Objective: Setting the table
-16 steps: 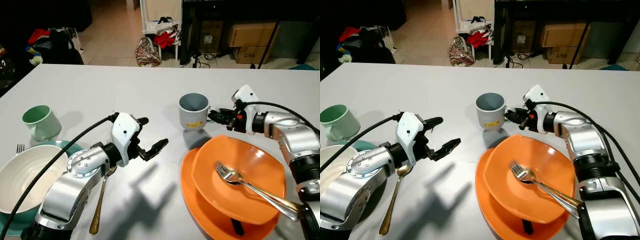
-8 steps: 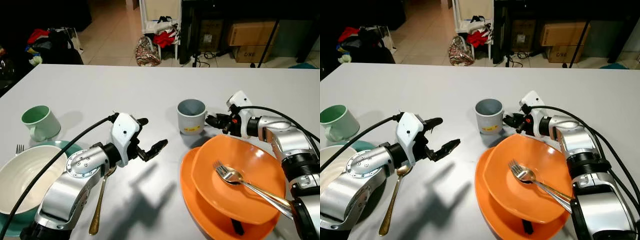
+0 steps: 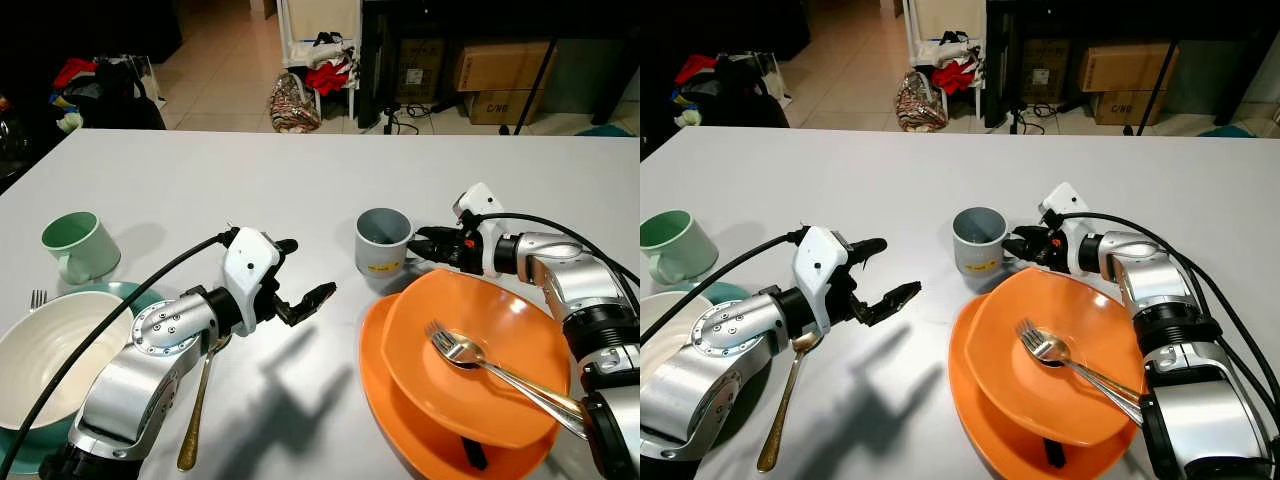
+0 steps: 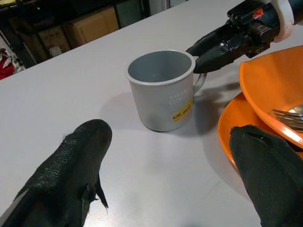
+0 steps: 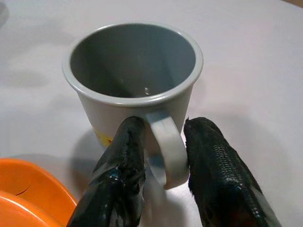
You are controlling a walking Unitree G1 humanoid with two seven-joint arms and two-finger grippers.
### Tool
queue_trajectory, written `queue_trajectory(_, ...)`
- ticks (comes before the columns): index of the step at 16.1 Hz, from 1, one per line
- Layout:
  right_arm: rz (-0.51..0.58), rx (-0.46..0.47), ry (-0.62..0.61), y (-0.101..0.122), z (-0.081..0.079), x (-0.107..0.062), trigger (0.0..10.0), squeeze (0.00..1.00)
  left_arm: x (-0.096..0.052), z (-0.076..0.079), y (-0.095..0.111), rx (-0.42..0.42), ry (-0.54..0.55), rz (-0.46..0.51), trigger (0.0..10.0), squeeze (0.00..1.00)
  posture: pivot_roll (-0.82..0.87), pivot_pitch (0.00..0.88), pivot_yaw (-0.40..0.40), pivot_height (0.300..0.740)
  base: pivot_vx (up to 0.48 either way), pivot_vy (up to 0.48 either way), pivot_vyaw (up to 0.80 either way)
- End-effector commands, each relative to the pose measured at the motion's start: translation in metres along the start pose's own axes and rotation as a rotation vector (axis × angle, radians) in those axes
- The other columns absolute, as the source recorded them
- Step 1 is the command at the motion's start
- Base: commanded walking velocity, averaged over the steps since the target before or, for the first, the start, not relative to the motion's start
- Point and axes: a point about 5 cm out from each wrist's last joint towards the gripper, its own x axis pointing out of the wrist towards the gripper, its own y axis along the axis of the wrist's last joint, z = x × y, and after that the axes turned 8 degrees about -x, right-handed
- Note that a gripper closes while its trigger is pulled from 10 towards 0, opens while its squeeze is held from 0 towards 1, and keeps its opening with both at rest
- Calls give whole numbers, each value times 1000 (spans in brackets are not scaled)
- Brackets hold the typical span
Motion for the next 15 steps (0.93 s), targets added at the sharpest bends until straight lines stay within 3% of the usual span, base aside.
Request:
queue_trajectory(1,2,-47,11,9,4,-3,10000,996,0,1,3,17,-16,-5,10000,0,45,0,103,740,0,0,0)
queue_trajectory(2,-1,-57,15,9,5,-5,10000,996,0,1,3,17,-16,-5,10000,0,49,0,101,740,0,0,0)
queue_trajectory(7,55,-142,86,26,6,-55,10000,949,-4,-3,7,-2,-2,20,10000,0,38,0,114,740,0,0,0)
queue_trajectory(8,152,-117,58,41,1,-69,10000,514,-4,-5,12,-9,18,55,10000,0,32,0,117,740,0,0,0)
queue_trajectory(9,230,-92,22,52,-5,-77,10000,0,-3,-6,17,-5,41,85,10000,0,30,0,118,740,0,0,0)
queue_trajectory(12,314,-59,-107,61,-32,-85,10000,0,-2,-8,24,-21,176,172,10000,0,26,0,108,740,0,0,0)
queue_trajectory(15,354,46,-425,67,-71,-81,10000,0,-9,-12,25,-23,332,215,10000,0,20,0,95,740,0,0,0)
